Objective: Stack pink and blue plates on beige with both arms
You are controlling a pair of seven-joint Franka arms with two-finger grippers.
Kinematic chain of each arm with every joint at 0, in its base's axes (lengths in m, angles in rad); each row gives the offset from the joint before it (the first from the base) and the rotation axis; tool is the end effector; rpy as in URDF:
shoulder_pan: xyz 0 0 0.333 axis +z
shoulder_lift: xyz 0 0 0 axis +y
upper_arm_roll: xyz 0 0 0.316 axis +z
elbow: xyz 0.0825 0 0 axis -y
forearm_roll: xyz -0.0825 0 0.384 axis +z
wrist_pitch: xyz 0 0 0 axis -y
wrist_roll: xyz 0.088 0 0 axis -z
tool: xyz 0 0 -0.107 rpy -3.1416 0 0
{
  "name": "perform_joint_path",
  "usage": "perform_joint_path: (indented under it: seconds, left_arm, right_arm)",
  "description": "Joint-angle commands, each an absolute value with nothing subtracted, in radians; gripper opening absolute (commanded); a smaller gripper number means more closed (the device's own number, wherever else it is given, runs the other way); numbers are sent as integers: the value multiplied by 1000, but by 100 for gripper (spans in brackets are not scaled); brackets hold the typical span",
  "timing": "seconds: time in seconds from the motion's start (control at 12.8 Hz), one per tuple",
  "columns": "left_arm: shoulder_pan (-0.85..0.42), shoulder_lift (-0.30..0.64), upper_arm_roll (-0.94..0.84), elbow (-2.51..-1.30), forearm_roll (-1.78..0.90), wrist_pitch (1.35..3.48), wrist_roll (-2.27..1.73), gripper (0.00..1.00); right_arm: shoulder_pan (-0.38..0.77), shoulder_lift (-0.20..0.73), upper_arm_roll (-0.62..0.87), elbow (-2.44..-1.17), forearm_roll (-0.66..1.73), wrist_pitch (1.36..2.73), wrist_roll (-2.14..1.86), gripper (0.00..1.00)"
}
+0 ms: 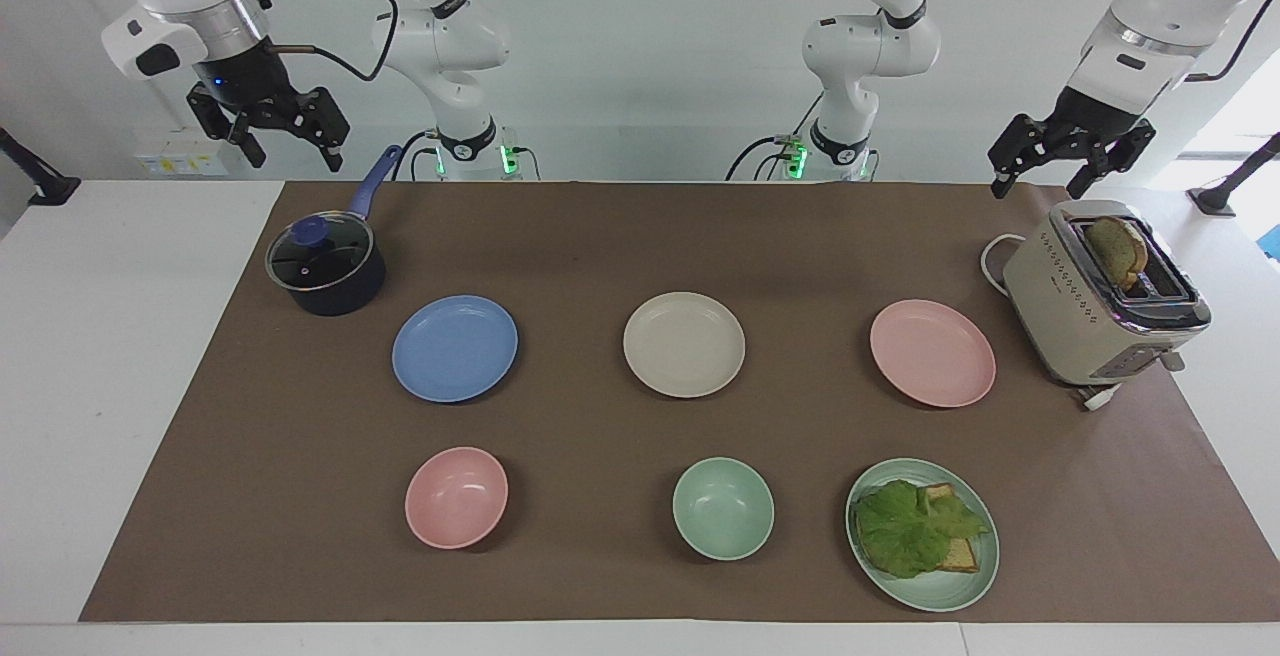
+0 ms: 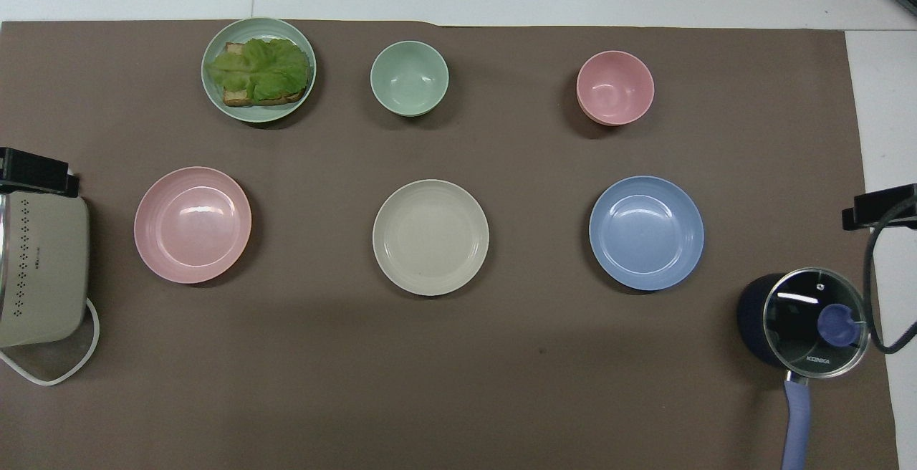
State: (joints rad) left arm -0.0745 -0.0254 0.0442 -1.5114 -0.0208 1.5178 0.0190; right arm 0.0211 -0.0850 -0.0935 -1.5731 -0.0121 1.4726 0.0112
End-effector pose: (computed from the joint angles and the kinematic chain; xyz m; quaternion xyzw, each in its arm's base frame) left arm 0.5411 -0.0184 0.6616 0.9995 -0.0254 0.0158 0.0110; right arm 0.5161 -0.0413 0.6602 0.9991 -0.0421 -0.0080 0.0018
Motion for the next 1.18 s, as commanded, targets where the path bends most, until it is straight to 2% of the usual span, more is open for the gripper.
perform_joint_path:
  seconds: [0.0,0.55,0.86,1.1]
  left_arm:
    - [-84,-35,54,-1506,-8,1499,25,100]
    - [-74,-48,57,-1529,-11,1508,26,100]
    - [-29,-49,57,-1581,-18,1531,25,100]
    - [-22,-49,57,-1672,-18,1609,28,100]
  right_arm:
    - [18,-106,-94,-1595,1,1485,11,100]
    - [20,-106,-94,-1595,5,1485,11,100]
    - [20,-106,-94,-1595,5,1486,11,100]
    - [20,-106,-94,-1595,5,1486,11,100]
